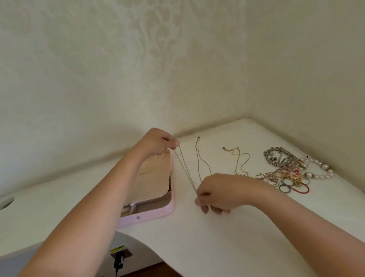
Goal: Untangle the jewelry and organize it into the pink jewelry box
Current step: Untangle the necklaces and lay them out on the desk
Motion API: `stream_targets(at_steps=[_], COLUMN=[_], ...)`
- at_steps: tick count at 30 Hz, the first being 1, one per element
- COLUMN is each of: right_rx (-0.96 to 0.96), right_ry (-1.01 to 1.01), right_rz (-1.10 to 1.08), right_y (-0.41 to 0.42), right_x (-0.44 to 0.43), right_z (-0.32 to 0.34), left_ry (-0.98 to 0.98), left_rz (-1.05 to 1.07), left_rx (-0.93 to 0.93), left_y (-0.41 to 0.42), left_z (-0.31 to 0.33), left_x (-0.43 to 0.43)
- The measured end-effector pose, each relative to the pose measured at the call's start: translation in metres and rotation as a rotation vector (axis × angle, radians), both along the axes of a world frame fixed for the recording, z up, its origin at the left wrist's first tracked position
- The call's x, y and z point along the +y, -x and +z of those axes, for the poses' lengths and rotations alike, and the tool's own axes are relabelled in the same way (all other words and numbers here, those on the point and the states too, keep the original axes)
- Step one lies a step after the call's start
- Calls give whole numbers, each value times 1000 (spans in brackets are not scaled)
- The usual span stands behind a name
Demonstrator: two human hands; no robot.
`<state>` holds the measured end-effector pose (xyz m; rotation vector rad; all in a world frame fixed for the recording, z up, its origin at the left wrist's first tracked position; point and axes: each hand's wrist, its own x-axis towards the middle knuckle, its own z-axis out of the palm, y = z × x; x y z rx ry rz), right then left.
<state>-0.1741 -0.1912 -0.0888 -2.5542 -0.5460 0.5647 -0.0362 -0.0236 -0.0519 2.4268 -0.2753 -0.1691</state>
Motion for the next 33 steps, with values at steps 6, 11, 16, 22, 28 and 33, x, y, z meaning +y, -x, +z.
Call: stream_targets(at_steps=[6,11,16,22,28,33], right_rx=[64,71,131,-79,-75,-69], right_ry=[87,47,32,77,95,80], right_rz=[66,72,27,-275,-213,-207], right_y=[9,14,5,-22,-29,-34], right_x=[20,22,-9,-85,-78,-81], right_z=[-9,-9,13,15,2,-6], left_ry=[-310,-447,-501,-277,-142,-58], left_rz=[-187,-229,-176,-301,-217,-58], left_rx=[30,-14,-214,-242,-134,-199], left_y=[-20,-25,-10,64,113,131], left_z=[-25,-37,-33,-33,-70,-88], left_x=[-19,-24,-25,-56,-90,-102])
